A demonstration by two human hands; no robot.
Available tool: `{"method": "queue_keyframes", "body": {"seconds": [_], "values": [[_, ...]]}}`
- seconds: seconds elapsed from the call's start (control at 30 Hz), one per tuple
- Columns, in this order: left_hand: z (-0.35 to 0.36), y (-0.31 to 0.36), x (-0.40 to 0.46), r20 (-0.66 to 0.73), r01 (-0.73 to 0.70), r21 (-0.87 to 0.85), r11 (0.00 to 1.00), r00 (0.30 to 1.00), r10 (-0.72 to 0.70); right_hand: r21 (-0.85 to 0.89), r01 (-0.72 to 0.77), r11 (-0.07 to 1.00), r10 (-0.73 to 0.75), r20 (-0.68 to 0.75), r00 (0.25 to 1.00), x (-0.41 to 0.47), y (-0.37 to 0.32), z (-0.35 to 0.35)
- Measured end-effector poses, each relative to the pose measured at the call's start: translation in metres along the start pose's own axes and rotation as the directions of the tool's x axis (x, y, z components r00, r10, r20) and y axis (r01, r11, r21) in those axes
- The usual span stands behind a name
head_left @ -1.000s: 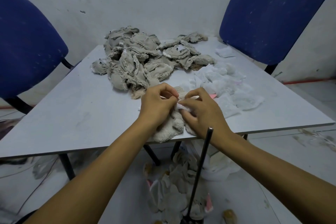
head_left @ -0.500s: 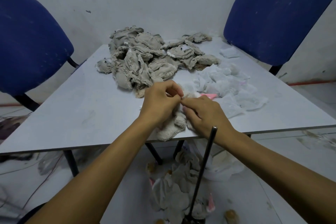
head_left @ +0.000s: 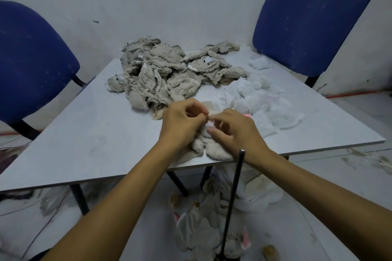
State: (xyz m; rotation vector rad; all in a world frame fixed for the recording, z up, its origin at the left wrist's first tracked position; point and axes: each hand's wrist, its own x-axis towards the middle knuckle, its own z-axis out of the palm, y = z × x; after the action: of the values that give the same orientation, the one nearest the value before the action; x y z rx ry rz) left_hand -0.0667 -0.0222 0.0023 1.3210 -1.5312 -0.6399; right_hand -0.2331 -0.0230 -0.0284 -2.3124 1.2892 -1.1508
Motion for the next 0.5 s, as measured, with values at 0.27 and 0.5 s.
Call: {"method": "queue_keyframes", "body": {"seconds": [0.27,0.5], "values": [[-0.004,-0.002,-0.003,-0.016,0.042,0.001,0.999,0.999,-0.042,-0.052,-0.077,0.996,0.086,0.179,0.980,0.005,-0.004,0.000],[-0.004,0.000,-0.005,0.011,-0.052,0.034,0.998,0.999,0.052,-0.401,-0.004,0.916,0.091,0.197,0.976,0.005,-0.013,0.018]]}}
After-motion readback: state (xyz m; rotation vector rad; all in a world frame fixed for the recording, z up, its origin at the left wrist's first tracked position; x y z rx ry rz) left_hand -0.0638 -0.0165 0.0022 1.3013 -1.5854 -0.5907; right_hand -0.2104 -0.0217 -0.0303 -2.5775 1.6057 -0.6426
